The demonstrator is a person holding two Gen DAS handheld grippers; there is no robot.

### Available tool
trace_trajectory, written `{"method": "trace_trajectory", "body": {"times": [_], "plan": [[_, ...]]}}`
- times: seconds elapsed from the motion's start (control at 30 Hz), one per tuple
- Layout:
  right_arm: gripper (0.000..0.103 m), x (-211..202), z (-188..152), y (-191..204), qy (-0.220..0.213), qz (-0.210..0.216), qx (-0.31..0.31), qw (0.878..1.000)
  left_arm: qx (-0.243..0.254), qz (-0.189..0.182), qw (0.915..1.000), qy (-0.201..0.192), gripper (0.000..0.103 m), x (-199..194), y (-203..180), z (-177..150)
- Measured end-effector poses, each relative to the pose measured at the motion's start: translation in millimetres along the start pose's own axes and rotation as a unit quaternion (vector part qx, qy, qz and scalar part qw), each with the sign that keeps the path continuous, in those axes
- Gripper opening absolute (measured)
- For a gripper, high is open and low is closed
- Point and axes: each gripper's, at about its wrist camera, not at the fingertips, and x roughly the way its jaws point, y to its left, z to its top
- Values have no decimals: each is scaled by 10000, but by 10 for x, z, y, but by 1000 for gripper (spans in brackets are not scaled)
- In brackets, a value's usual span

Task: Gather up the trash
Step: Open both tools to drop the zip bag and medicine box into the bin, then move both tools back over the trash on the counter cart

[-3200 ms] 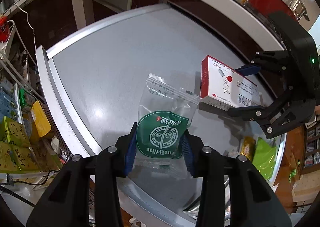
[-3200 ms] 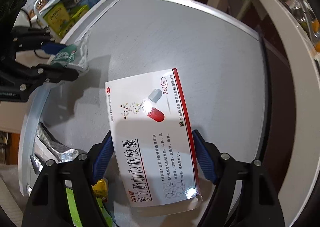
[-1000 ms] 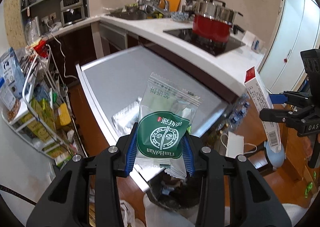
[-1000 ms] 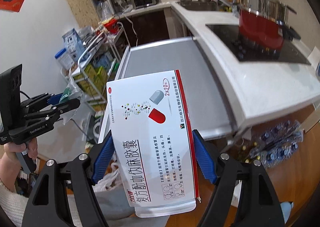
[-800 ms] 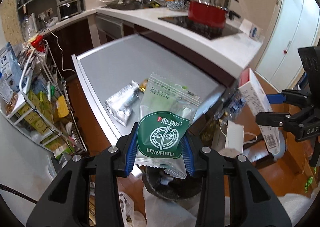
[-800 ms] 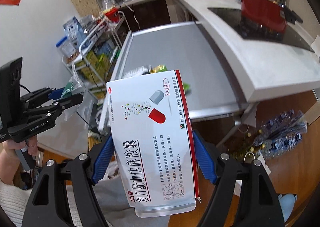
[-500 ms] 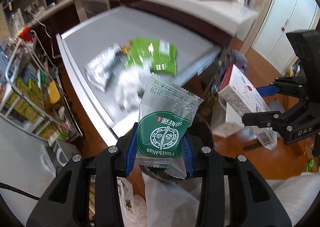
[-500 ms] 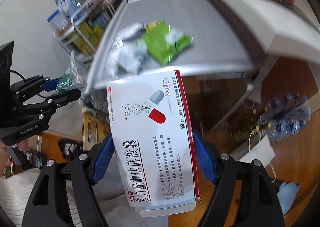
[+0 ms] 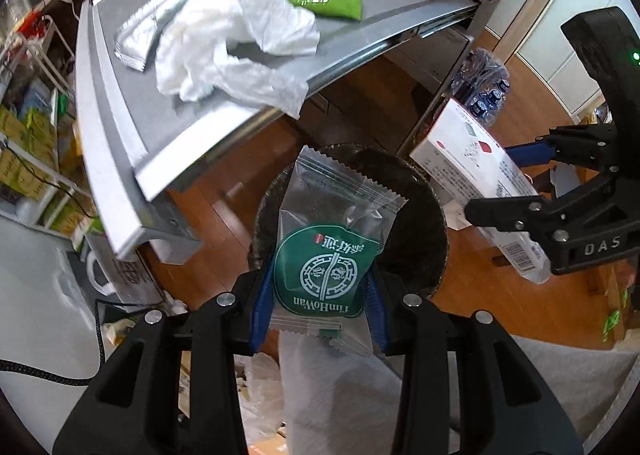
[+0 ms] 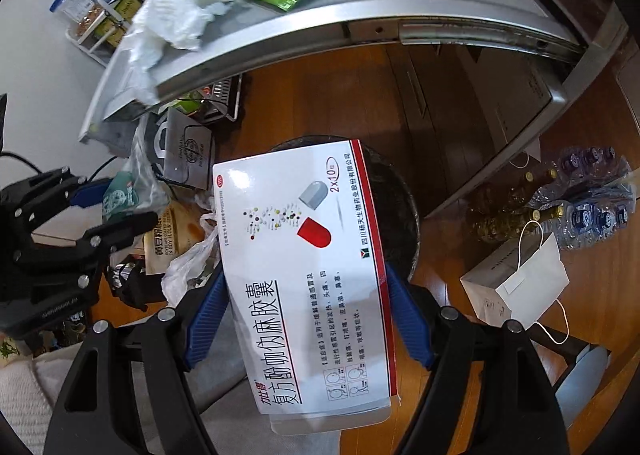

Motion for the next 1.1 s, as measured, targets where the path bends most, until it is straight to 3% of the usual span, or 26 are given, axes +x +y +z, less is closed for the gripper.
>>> {"method": "trace_trajectory", "body": {"times": [0.1,0.17,0.23,0.3,0.4,0.77,1.0,1.1], "plan": [[74,54,49,-18,30,1,28,10000,53,73,10000,26,40,45,-34,10],[74,91,83,-29,79,-18,84,9999,95,50,9999,24,47,45,-64,25],[75,95,93,-38,104,-42,143,9998,162,88,9998,3,66,29,-98,42],[83,73,92,-42,85,-31,181,9998,247,193,9995,-76,74,-13,-140,53],[89,43,95,-48,39,-58,190,9998,300,237,9992,-86,75,-33,-150,49],[89,-324,49,-69,-245,-147,164,9995,97,217,9994,-271,75,-302,7,89],[92,-869,58,-34,-838,-308,108,9959,-142,73,9982,-581,76,-604,39,187],[96,-1096,123,0,-1165,-296,124,9927,-154,32,9969,-766,82,-748,12,255]]}}
